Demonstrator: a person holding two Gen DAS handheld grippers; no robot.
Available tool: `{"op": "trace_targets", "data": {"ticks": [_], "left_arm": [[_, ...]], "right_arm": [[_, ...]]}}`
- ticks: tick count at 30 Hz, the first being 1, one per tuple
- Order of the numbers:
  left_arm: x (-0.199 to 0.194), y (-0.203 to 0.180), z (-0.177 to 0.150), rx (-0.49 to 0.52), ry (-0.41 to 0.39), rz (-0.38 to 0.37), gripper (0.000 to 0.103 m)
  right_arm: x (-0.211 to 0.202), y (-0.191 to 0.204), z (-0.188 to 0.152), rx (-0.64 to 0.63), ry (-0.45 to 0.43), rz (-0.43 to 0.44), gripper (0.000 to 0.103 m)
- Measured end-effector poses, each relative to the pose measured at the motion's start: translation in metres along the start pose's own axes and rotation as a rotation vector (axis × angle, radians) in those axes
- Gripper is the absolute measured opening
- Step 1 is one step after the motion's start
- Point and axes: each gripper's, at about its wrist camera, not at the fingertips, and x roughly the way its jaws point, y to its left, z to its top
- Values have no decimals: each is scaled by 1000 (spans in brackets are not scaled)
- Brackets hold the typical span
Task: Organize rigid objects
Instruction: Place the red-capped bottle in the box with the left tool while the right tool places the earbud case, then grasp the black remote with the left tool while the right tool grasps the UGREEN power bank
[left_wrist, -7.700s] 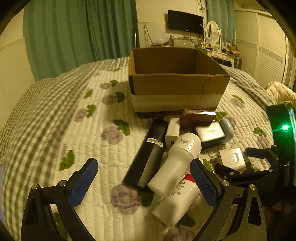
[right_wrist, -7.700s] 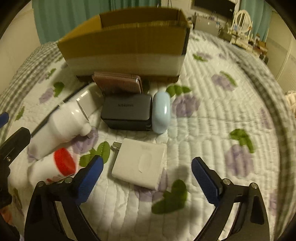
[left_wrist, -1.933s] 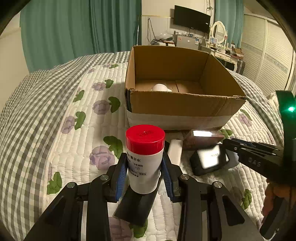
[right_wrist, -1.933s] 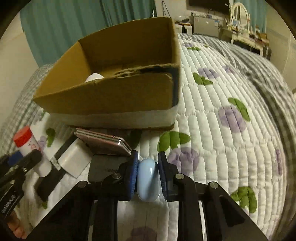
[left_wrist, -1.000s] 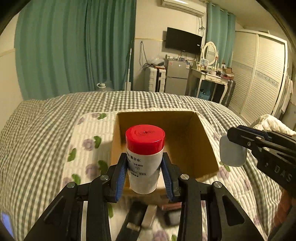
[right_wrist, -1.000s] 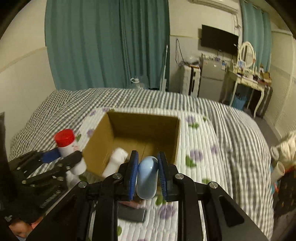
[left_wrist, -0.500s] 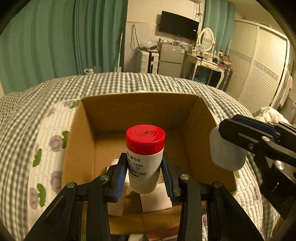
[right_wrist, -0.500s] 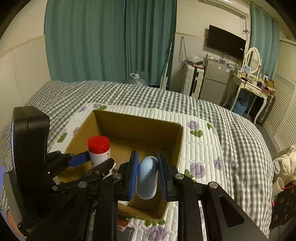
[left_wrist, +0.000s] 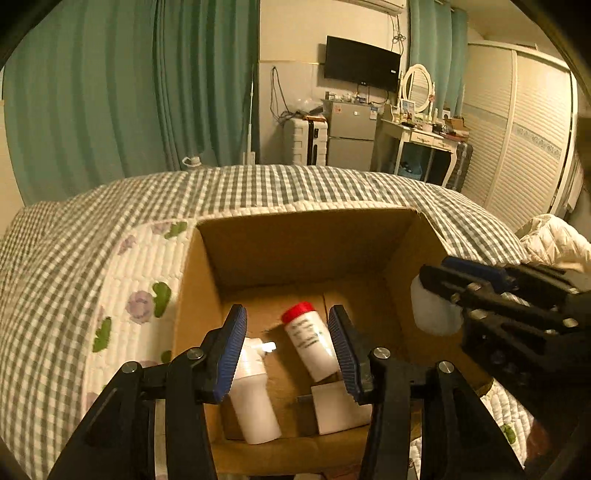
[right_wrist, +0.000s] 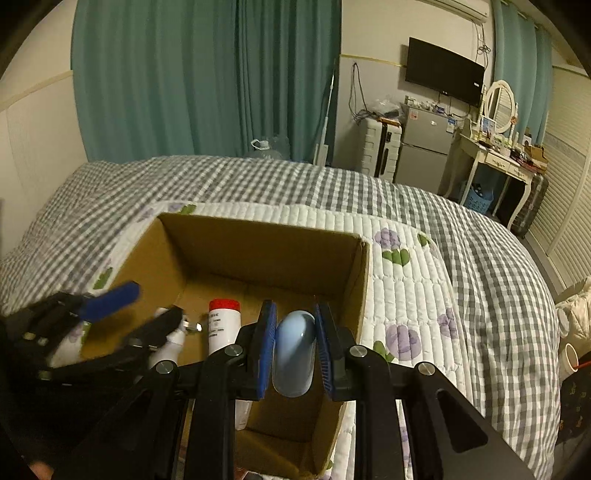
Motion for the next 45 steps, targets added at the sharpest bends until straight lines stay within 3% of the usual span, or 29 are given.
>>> {"op": "trace_targets", "data": {"ticks": [9, 12, 20, 27, 31, 37, 43, 44, 45], "left_arm": [[-21, 9, 5, -20, -26, 12, 49], [-35, 14, 10, -18, -33, 21, 49], [-102, 20, 12, -11, -72, 38, 51], [-166, 24, 3, -8, -113, 29, 53], [-187, 31, -12, -17, -114, 26, 53], [-178, 45, -50, -25, -66, 45, 53], [-140, 55, -100, -56, 25, 30, 53], [-133, 54, -108, -42, 38, 35, 53], [-122, 52, -118, -20, 64, 39, 53]], "right_arm": [[13, 0, -4, 32, 39, 25, 22], [3, -1, -2, 47, 36, -4, 44], [-90, -5, 6, 36, -48, -64, 56], [-175, 2, 2, 40, -94, -96, 60], [-202, 14, -7, 51, -100, -97, 62], [-198, 38, -45, 69, -51, -61, 62], [-151, 46, -99, 121, 45, -3, 62], [-140, 47, -108, 107, 71, -20, 63], [-130, 48, -116, 94, 86, -34, 72]]}}
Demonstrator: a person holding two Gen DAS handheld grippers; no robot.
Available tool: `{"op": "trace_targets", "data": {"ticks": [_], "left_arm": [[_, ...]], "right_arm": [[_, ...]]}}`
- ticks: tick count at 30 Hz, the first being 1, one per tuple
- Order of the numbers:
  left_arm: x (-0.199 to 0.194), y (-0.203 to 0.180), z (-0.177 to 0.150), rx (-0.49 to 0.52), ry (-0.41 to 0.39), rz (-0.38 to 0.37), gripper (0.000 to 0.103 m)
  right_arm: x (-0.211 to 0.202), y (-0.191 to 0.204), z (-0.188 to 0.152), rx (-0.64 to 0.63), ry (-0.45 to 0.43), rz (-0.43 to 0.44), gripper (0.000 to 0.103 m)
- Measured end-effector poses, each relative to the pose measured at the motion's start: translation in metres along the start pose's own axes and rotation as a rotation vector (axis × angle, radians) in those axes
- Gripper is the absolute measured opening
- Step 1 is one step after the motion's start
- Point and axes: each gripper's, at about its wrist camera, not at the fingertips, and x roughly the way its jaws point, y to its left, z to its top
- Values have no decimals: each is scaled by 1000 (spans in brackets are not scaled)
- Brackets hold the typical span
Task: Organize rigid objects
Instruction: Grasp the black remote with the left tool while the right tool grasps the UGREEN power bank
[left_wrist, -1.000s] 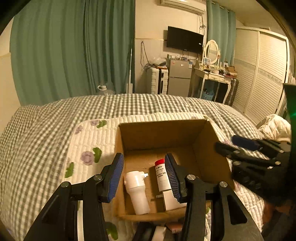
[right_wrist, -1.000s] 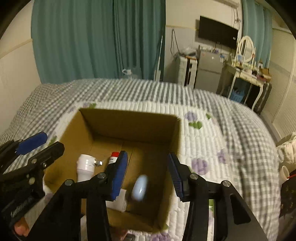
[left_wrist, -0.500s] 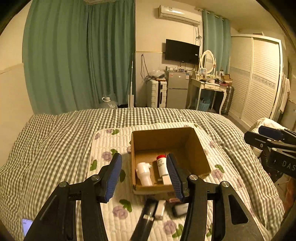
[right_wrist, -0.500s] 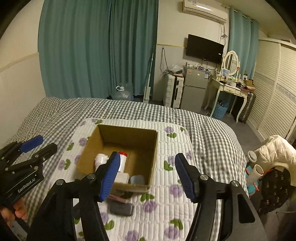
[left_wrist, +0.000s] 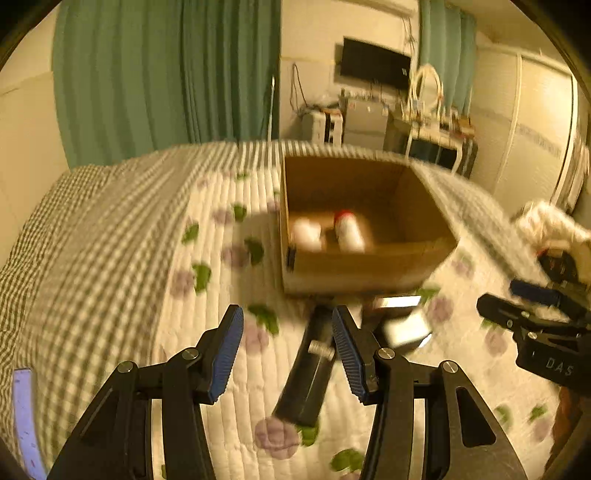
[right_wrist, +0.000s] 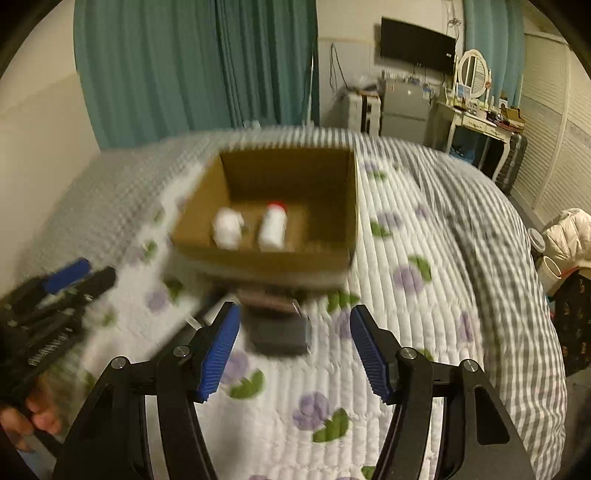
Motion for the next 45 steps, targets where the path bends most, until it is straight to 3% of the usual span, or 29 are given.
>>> {"op": "trace_targets", "data": {"ticks": [1, 3, 10, 20, 23, 30, 32, 40, 44, 45], "left_arm": [[9, -2, -8, 14, 23, 0, 53], [28, -3, -24, 26, 73, 9, 71], [75, -17, -52, 67, 172, 16, 74], [108, -21, -48, 82, 177, 9, 74], [116, -24, -44, 96, 183, 6, 70], [119, -23, -42, 100, 170, -27, 44], [112, -21, -41, 90, 165, -41, 41], [85, -13, -46, 59, 171, -48, 41], [81, -10, -50, 34, 187, -58, 41], [80, -10, -51, 41, 194, -57, 41]], "right_arm": [[10, 0, -6, -12, 12, -12, 82], [29, -1, -19, -30, 26, -47, 92], [69, -11, -36, 11, 71, -43, 92], [107, -16, -31, 36, 109, -46, 92], [114, -15, -28, 43, 109, -42, 92], [129, -16, -29, 61, 122, -16, 92], [133, -14, -30, 58, 128, -2, 92], [142, 10, -28, 2, 143, 46, 92], [155, 25, -29, -54, 185, 26, 91], [157, 29, -30, -69, 188, 22, 79]]}}
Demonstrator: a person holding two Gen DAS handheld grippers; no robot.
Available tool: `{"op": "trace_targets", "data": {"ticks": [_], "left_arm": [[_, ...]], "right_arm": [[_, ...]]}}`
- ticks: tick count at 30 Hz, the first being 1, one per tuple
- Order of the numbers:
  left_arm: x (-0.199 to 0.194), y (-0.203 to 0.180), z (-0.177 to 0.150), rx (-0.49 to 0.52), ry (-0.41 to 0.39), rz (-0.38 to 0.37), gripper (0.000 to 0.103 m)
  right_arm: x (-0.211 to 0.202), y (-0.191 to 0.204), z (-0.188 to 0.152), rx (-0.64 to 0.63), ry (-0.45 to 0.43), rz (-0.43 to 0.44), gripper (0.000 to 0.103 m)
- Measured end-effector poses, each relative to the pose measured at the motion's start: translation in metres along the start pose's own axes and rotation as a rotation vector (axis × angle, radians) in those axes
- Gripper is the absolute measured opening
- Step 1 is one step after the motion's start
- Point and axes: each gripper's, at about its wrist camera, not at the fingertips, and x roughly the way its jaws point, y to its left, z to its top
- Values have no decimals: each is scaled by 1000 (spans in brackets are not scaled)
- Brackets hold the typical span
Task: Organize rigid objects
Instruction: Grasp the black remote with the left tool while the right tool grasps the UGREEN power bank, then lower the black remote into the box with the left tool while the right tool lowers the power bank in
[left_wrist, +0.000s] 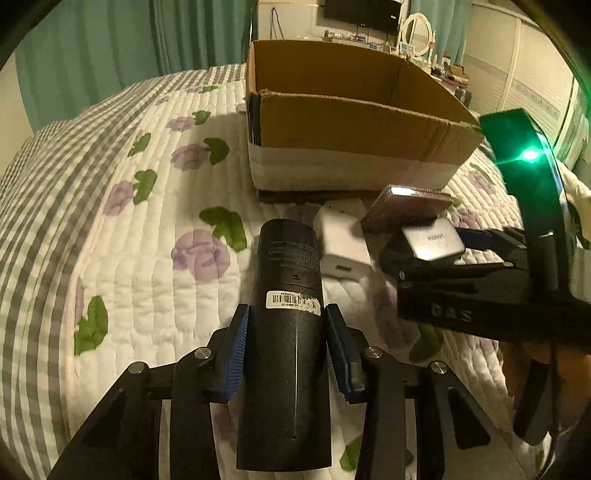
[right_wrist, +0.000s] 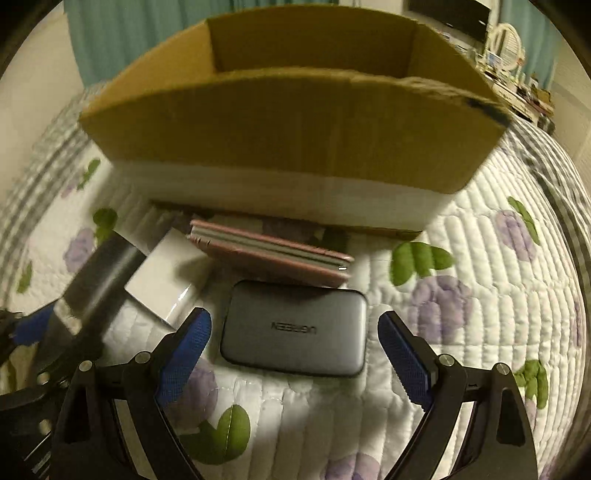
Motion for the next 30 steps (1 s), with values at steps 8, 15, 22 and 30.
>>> {"op": "trace_targets", "data": {"ticks": [8, 15, 22, 30], "left_arm": [[-24, -4, 0, -46, -10, -5, 40], [-65, -17, 13, -61, -72, -23, 40], [-94, -22, 33, -60, -136, -34, 40], [-101, -29, 72, -61, -193, -72, 40]], "right_arm": [[-24, -3, -17, 9, -34, -12, 68], [-80, -6, -16, -12, -99, -3, 68], [-137, -23, -1, 18, -183, -3, 68], [-183, -46, 41, 60, -287, -3, 68]]}}
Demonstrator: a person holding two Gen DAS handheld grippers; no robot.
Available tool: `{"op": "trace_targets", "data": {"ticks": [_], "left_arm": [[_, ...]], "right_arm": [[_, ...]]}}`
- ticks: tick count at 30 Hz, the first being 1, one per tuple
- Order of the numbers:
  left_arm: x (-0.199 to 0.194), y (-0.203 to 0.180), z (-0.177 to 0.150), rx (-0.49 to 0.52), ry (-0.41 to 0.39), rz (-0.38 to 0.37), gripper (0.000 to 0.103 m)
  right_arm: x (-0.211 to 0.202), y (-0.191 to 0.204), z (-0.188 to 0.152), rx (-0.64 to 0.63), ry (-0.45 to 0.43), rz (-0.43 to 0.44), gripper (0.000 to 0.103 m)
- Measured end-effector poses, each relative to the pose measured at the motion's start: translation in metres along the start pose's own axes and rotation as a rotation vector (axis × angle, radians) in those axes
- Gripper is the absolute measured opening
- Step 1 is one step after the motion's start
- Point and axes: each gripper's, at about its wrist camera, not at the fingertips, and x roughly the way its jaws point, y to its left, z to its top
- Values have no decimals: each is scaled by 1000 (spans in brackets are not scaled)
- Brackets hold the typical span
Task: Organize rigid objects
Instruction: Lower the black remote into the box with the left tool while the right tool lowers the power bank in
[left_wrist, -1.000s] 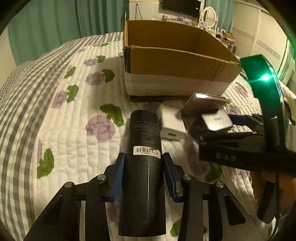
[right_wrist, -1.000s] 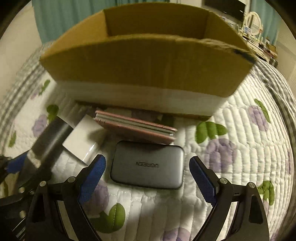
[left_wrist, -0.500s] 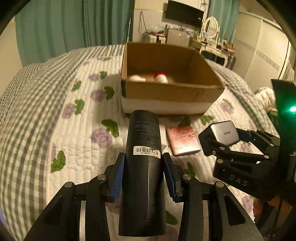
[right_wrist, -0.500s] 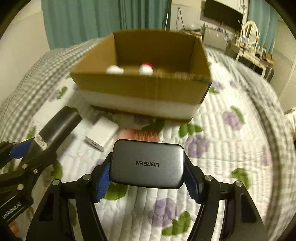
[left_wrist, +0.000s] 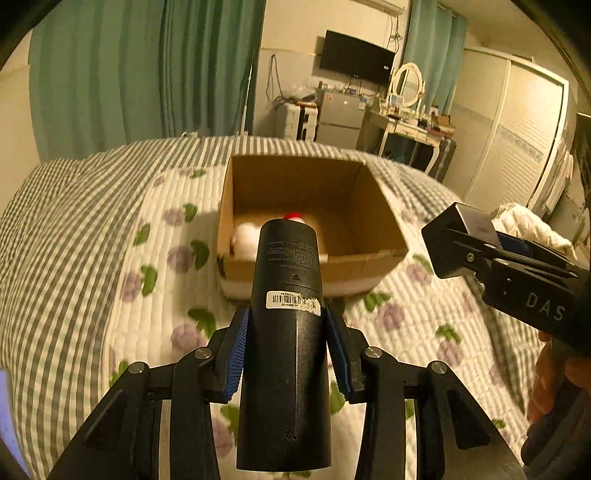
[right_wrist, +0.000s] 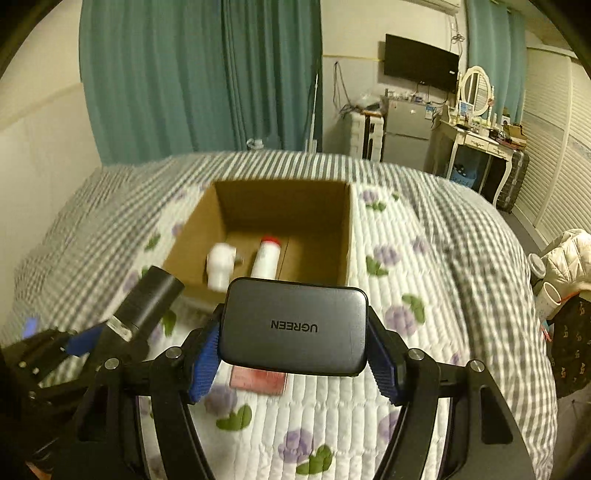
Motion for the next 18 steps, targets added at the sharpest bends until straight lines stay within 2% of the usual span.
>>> {"op": "trace_targets", "data": {"ticks": [5, 10, 18], "left_arm": [[10, -4, 34, 7, -47, -9, 40], [38, -3, 64, 14, -61, 25, 41], [94, 1, 81, 21, -39, 66, 41]], "right_arm": [[3, -9, 25, -1, -28, -9, 68], [19, -18, 51, -9, -39, -27, 68], [60, -18, 78, -47, -46, -49, 68]]}}
